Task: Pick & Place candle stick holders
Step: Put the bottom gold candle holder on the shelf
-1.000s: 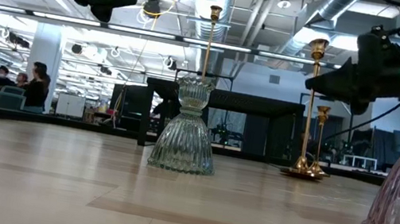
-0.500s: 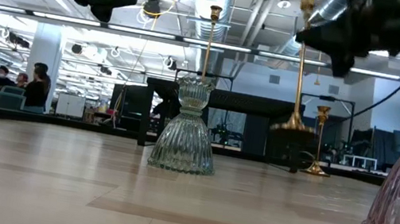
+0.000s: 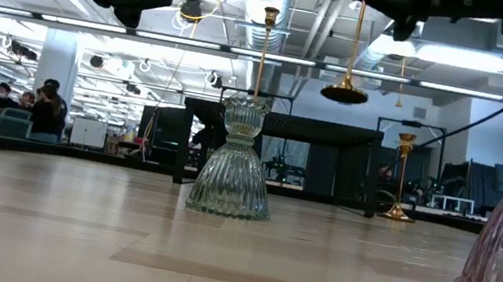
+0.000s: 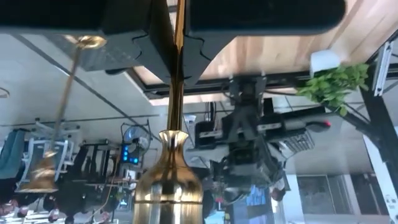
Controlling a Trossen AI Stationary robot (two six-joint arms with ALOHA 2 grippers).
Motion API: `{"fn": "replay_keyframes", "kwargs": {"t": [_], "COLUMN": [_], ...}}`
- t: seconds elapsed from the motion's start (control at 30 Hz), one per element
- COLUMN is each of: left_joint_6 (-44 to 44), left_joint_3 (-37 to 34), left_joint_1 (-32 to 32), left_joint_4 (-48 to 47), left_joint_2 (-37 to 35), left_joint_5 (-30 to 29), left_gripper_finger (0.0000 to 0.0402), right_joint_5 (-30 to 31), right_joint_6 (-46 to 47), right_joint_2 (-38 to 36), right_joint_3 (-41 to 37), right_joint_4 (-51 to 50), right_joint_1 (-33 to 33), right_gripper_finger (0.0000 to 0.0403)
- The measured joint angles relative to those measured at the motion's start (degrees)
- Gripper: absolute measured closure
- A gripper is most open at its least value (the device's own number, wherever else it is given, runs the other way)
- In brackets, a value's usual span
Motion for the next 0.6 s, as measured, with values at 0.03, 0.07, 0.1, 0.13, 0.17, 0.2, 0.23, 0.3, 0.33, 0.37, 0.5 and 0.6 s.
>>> {"fn": "replay_keyframes", "kwargs": {"t": [0.03, 0.07, 0.1, 0.13, 0.17, 0.2, 0.23, 0.3, 0.33, 0.37, 0.5, 0.6], "left_joint_6": [0.00, 0.00, 0.00, 0.00, 0.00, 0.00, 0.00, 0.00, 0.00, 0.00, 0.00, 0.01], "left_joint_3": [-0.01, -0.01, -0.01, -0.01, 0.00, 0.00, -0.01, -0.01, 0.02, 0.02, 0.02, 0.02], "left_joint_1": [0.00, 0.00, 0.00, 0.00, 0.02, 0.00, 0.01, 0.02, 0.00, 0.00, 0.00, 0.00], "left_joint_4": [0.00, 0.00, 0.00, 0.00, 0.00, 0.02, 0.00, 0.02, 0.00, 0.02, 0.02, 0.02], "left_joint_2": [0.00, 0.00, 0.00, 0.00, 0.00, 0.00, 0.00, 0.00, 0.00, 0.00, 0.00, 0.00], "left_joint_5": [-0.01, -0.02, 0.00, 0.00, -0.02, -0.02, -0.02, -0.02, 0.00, -0.01, -0.02, -0.02], "left_gripper_finger": [0.0394, 0.0394, 0.0394, 0.0394, 0.0394, 0.0394, 0.0394, 0.0394, 0.0394, 0.0394, 0.0394, 0.0394], "right_joint_5": [-1.86, -3.47, -5.05, -6.58, -8.07, -9.55, -10.89, -12.63, -13.26, -13.82, -15.21, -17.25], "right_joint_6": [0.00, 0.00, 0.01, 0.20, 0.24, 0.26, 0.28, 0.37, 0.41, 0.42, 0.39, 0.42], "right_joint_2": [0.34, 1.07, 1.86, 2.70, 3.72, 4.90, 6.11, 8.81, 10.18, 11.54, 16.61, 20.54], "right_joint_3": [0.41, 0.83, 1.15, 1.34, 1.70, 2.30, 2.96, 4.15, 4.77, 5.48, 9.19, 11.65], "right_joint_4": [0.14, 1.07, 1.75, 2.46, 3.12, 3.76, 4.51, 5.96, 6.43, 6.64, 7.59, 8.72], "right_joint_1": [-2.14, -3.88, -5.38, -6.90, -8.36, -9.65, -10.84, -13.03, -14.05, -15.08, -18.72, -20.94], "right_gripper_finger": [0.0402, 0.0402, 0.0402, 0.0402, 0.0402, 0.0403, 0.0403, 0.0403, 0.0403, 0.0403, 0.0403, 0.0403]}}
